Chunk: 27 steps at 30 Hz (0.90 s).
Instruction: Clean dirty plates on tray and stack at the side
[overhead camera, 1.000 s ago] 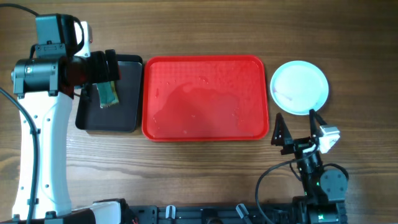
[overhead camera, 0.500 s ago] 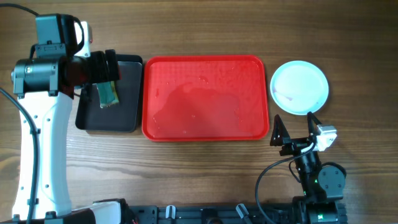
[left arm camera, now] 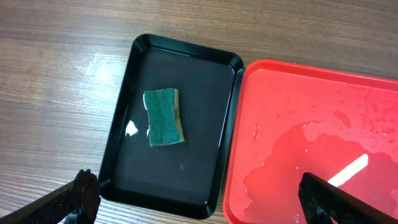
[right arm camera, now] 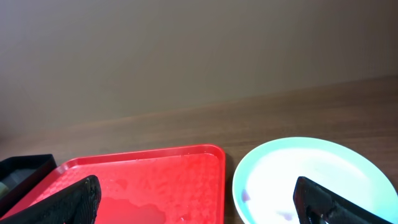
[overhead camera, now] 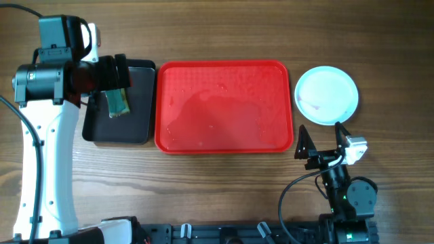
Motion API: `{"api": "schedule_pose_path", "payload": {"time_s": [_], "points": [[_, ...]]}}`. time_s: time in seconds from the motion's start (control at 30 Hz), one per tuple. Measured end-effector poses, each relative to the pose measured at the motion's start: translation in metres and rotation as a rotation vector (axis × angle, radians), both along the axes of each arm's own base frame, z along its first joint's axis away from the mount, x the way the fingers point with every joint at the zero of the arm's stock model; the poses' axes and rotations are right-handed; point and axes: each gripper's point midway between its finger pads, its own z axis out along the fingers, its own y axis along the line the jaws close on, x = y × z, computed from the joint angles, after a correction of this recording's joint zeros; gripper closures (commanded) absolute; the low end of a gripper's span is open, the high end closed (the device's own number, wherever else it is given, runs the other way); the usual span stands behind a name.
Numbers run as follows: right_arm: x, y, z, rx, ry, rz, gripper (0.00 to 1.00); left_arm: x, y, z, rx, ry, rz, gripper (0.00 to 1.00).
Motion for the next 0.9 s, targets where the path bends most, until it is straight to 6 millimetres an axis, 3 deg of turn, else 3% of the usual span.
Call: {"api": "schedule_pose_path", "payload": {"time_s": [0.1, 0.23, 0.37, 0.5, 0.6, 0.73, 0.9], "points": [[0.0, 0.0, 0.0, 0.0, 0.0, 0.0, 0.0, -0.001, -0.001, 0.002, 0.001, -0.005, -0.002, 0.0], [0.0, 0.0, 0.0, 0.0, 0.0, 0.0, 0.01, -0.008, -0.006, 0.023, 0.021, -0.102, -0.014, 0.0], [0.0, 0.0, 0.0, 0.0, 0.001, 0.0, 0.01, -0.017, -0.018, 0.063, 0.023, -0.379, -0.048, 0.0], [0.0, 0.0, 0.0, 0.0, 0.001, 0.0, 0.01, -0.04, -0.027, 0.079, 0.001, -0.623, -0.079, 0.0], [0.0, 0.0, 0.0, 0.0, 0.001, 0.0, 0.01, -0.06, -0.031, 0.063, -0.013, -0.73, -0.102, 0.0], [0.0, 0.0, 0.0, 0.0, 0.0, 0.0, 0.01, -0.088, -0.035, 0.016, -0.026, -0.79, -0.123, 0.0], [0.0, 0.0, 0.0, 0.0, 0.002, 0.0, 0.0, -0.102, -0.04, -0.016, -0.034, -0.915, -0.149, 0.0]]}}
